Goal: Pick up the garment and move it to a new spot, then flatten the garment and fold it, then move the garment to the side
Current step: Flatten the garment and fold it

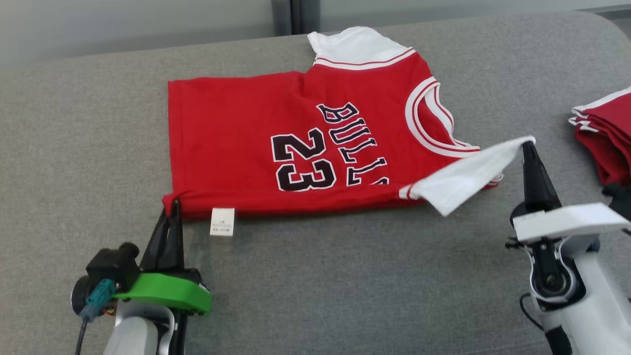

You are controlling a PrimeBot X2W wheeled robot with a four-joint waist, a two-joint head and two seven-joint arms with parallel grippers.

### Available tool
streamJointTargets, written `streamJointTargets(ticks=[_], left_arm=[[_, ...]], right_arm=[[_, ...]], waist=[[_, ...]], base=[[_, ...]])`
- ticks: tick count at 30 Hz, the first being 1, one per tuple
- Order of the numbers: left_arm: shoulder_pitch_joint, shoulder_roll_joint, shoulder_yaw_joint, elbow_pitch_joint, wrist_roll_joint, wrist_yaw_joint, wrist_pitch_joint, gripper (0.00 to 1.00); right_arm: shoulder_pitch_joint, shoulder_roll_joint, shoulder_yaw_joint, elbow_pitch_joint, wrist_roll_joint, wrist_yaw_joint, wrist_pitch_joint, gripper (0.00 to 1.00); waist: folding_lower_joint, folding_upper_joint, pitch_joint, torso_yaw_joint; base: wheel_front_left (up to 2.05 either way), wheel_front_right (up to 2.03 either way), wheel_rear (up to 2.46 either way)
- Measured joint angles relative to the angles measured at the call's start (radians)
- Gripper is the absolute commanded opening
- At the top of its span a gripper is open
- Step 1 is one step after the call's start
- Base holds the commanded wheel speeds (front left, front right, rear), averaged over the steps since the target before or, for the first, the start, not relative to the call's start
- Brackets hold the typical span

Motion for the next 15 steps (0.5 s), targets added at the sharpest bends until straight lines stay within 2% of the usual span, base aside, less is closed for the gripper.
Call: streamJointTargets(ticks=[8,15], left_arm=[[-0.157,0.033,-0.015,0.092,-0.027,0.000,0.000,0.00],[-0.263,0.046,-0.030,0.163,-0.032,0.000,0.000,0.00]], right_arm=[[-0.267,0.012,0.025,0.150,-0.141,0.000,-0.009,0.00],[-0.418,0.023,0.031,0.286,-0.193,0.000,-0.029,0.00]], waist=[[0.0000,0.0000,0.087,0.005],[0.0000,0.0000,0.158,0.012]], base=[[0.00,0.00,0.00],[0.00,0.00,0.00]])
